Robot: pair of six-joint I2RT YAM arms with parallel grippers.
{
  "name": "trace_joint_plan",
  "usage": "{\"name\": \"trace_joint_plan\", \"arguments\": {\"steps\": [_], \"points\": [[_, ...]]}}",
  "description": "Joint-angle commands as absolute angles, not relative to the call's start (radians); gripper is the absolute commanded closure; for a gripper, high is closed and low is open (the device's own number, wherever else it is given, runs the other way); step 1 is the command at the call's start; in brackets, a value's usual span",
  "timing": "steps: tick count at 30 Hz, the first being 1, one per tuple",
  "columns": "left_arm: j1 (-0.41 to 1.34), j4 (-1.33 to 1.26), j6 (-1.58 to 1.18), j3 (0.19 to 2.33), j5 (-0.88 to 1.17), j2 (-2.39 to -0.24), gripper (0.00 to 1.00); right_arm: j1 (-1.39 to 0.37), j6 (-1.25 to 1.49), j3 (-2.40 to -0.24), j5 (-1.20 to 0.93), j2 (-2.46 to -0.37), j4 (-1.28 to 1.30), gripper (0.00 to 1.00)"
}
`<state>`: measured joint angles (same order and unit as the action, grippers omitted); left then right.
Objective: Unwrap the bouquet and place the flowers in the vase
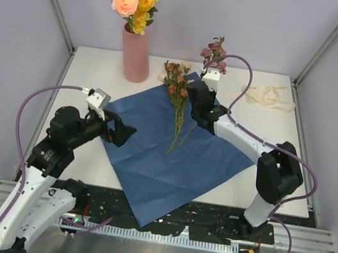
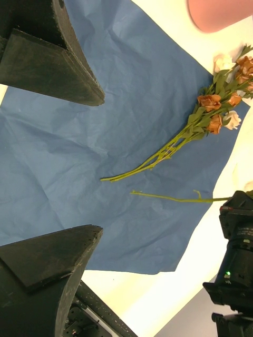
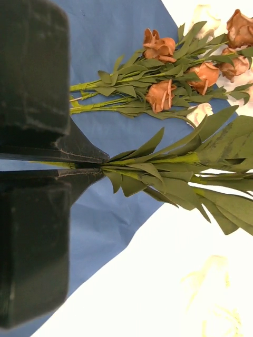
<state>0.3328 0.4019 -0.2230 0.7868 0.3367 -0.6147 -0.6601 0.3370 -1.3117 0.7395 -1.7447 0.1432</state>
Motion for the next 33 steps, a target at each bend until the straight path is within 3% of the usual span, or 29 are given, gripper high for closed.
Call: {"name": "trace_joint_plan", "arguments": {"steps": [1,5,10,19,27,33], "points": [[0.331,0.373,-0.206,0.782,0.35,-0.603,0.01,-0.681,0.241,-1.365,0.836,-1.641,0.141,0.95],[0.331,0.354,-0.219,0.788,0.374,-0.615,0.02,-0.687,0.155,-1.301,0.685,-1.507,0.082,0.95],[0.331,0.327,-0.3,0.848,0.468,-0.644,0.02,-0.69,0.075,-1.132,0.317,-1.292,-0.078,0.94],[0.331,0.164,-0.431,0.896,0.595,-0.676,0.05,-0.699,0.205,-0.931,-0.188,-1.045,-0.294,0.95],[0.334,-0.175,-0.647,0.85,0.744,-0.724,0.1,-0.752,0.366,-0.859,-0.325,-1.022,-0.477,0.94],[0.37,-0.221,-0.672,0.887,0.742,-0.798,0.14,-0.819,0.411,-0.868,-0.431,-1.074,-0.566,0.94]]}}
